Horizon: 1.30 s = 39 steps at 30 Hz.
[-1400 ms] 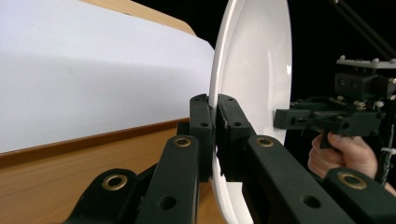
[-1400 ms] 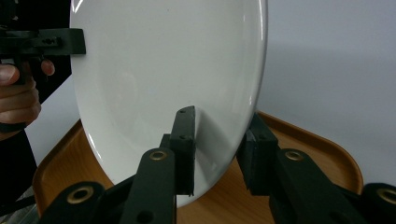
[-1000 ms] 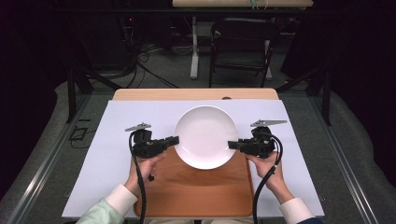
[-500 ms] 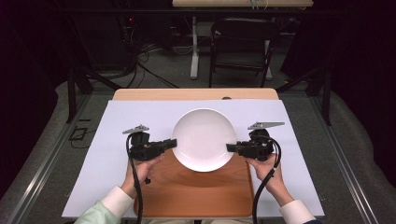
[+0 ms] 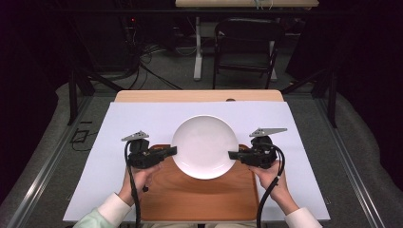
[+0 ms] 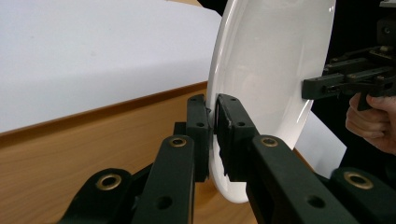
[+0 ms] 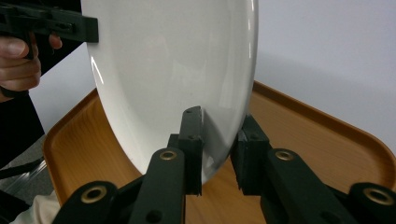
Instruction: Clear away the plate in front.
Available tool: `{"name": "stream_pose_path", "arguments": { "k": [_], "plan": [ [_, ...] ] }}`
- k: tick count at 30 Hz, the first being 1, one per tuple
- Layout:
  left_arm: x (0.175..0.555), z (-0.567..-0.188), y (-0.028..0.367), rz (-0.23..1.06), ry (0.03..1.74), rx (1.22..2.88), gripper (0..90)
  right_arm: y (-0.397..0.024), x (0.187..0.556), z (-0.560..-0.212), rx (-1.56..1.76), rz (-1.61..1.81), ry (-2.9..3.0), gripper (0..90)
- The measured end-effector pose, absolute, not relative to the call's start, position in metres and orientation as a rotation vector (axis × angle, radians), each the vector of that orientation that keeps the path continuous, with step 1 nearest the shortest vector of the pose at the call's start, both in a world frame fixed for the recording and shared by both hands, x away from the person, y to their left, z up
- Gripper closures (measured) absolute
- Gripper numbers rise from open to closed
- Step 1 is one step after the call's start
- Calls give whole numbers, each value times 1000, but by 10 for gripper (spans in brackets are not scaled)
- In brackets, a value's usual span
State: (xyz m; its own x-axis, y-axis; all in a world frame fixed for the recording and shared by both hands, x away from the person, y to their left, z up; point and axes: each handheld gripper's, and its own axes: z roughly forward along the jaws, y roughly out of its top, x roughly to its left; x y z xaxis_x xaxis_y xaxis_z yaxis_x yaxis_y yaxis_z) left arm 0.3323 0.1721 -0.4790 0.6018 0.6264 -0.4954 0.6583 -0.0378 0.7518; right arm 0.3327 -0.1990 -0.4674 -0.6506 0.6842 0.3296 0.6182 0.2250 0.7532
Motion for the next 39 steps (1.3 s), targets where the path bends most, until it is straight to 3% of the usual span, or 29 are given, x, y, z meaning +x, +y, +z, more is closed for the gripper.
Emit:
{"name": "stream_pose_path", "arguments": {
  "k": [17,39],
  "plan": [
    [311,-483,180,-85,1079,1743,825,-192,301,-465,1209,1401,2442,760],
    [295,-499,187,-186,1151,1793,828,-184,293,-481,1316,1327,2535,761]
  ]
}}
